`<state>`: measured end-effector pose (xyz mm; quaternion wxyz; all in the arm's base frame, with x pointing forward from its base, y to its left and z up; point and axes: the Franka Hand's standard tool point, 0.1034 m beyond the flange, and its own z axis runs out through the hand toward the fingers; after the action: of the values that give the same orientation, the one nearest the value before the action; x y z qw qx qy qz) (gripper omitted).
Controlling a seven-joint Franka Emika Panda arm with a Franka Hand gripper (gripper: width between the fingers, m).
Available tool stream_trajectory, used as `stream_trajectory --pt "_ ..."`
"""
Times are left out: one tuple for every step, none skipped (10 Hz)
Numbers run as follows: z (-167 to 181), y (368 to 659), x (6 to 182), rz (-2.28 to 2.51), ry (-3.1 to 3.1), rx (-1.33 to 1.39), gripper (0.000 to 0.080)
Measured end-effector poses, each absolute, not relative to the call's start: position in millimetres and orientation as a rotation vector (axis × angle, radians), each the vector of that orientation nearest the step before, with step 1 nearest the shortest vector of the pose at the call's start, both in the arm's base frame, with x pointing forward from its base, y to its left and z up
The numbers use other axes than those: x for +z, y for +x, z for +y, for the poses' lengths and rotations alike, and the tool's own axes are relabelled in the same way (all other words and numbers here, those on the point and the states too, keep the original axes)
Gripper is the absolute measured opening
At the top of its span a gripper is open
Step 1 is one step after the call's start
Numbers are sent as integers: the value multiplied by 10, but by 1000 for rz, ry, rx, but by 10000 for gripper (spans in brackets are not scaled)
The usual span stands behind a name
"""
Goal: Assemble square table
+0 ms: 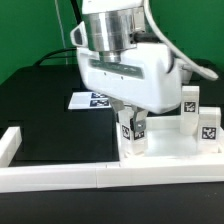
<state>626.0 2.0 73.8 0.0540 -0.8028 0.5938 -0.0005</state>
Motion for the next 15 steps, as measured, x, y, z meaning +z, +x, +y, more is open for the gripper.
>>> stream_trajectory --pt "62 6267 711 2046 -2224 6 288" --pt "78 6266 708 2199 -2026 -7 290" --pt "83 6263 710 2286 -1927 -14 290" --pt "82 6263 710 2329 -1878 -19 290" --pt "80 6261 709 2290 -1928 -23 382" --pt "82 6255 704 2237 -1994 -26 382" --pt "91 6231 700 2082 -2179 -15 553" --pt "114 6229 707 1866 -2397 -22 553" --pt "128 6231 703 1612 -2584 -41 631" --pt "120 6229 701 1586 -2601 -43 644" --pt "116 6229 701 1520 -2642 -47 644" --pt "113 6228 701 1410 -2704 -53 649" --pt "104 6235 707 1221 -2809 -68 649" --pt "89 6251 718 942 -2927 -86 649" --pt "59 6254 717 753 -2983 -95 649"
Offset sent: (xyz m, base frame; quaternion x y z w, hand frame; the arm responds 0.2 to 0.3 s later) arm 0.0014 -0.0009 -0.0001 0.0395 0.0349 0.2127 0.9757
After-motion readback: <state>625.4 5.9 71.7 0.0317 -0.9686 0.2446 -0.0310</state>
